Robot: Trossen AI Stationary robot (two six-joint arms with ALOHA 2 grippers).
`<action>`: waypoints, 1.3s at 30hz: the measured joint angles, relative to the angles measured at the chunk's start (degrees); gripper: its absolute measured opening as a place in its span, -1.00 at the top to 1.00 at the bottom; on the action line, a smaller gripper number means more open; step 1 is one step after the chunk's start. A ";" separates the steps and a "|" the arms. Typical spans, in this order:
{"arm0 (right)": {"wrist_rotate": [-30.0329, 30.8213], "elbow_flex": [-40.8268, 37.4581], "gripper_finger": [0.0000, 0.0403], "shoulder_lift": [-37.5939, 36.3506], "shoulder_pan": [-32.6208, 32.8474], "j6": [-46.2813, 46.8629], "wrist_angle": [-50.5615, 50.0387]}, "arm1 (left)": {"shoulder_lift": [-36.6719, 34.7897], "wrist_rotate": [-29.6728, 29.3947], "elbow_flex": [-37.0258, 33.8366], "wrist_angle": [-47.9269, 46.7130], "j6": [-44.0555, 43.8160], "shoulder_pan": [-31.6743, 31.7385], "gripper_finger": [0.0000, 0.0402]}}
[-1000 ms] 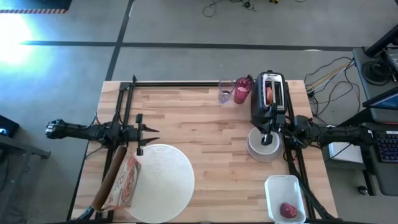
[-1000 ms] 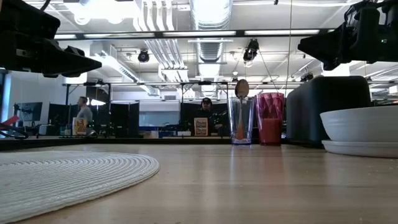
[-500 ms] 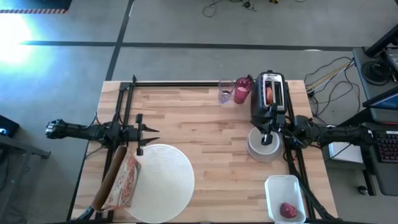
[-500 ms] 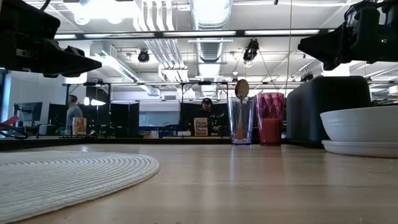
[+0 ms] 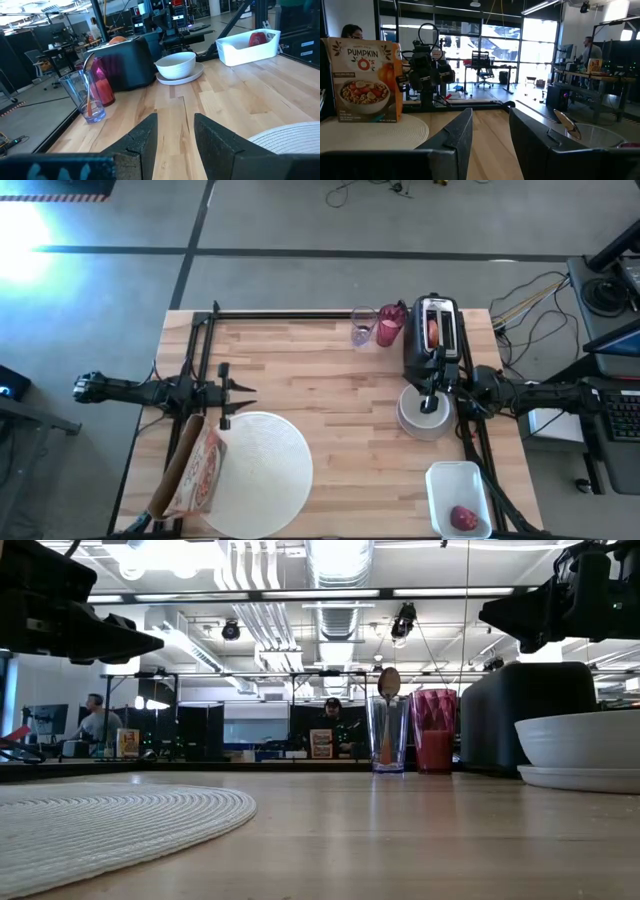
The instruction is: Arrange a breakfast setting
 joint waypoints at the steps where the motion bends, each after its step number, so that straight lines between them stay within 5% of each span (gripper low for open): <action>1: 0.00 0.00 0.41 0.00 0.02 0.00 0.01 | 0.01 -0.03 -0.04 0.62 0.01 0.00 0.44; 18: 0.00 0.00 0.41 -0.01 0.00 0.00 0.00 | 0.01 -0.11 -0.01 5.45 0.01 0.04 0.44; 35: -0.01 -0.01 0.41 0.01 0.02 0.00 0.02 | 0.14 4.08 0.08 41.43 0.14 0.04 0.44; 39: 0.00 -0.01 0.41 0.00 0.00 0.00 0.01 | 0.81 3.78 4.18 40.13 1.05 0.04 0.44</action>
